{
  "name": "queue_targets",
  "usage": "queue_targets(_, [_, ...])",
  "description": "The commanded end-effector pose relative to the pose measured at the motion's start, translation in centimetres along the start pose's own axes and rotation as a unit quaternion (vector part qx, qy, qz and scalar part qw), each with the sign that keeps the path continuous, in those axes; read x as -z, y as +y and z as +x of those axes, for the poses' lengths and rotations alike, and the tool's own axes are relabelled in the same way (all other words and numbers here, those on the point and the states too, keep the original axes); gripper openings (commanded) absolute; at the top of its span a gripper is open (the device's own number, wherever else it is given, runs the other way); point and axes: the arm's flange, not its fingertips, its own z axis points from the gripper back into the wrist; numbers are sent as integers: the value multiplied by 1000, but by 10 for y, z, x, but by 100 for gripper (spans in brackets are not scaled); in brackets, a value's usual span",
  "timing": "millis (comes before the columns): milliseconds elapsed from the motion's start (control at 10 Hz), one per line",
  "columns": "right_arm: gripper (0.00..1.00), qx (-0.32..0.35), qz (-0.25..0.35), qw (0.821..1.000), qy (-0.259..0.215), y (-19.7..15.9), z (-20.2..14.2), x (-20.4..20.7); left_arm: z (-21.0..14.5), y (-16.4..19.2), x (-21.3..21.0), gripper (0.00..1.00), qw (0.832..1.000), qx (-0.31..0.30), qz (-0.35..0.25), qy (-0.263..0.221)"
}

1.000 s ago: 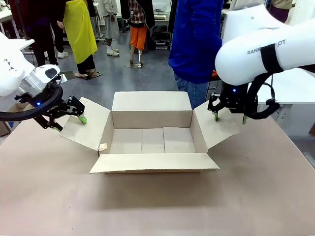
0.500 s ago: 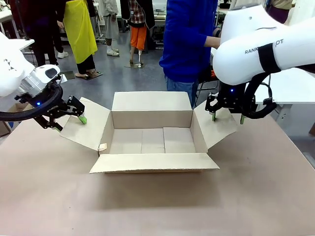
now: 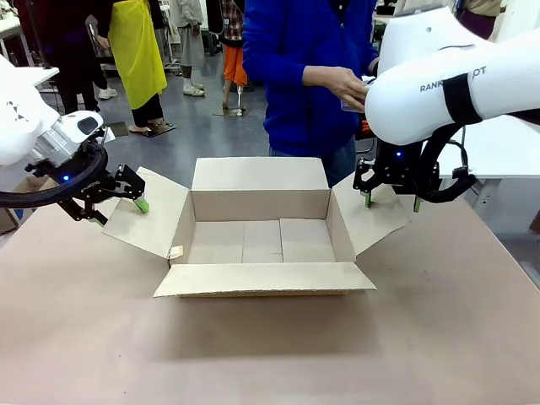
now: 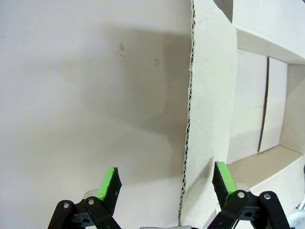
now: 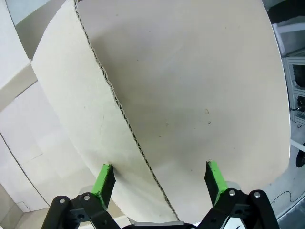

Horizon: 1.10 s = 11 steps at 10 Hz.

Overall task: Pack the gift set into the box.
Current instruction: Lift both hands away from the flaps of the Package Box.

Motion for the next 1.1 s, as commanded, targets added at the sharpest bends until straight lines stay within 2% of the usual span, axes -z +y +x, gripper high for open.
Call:
queue_targets(0, [100,10,-10,1000,-8,0,1,-2,0,-1,-2,100,1000,-5,6,-1])
queue_targets(1000, [100,10,-10,1000,-8,0,1,-2,0,-1,-2,100,1000,-5,6,-1])
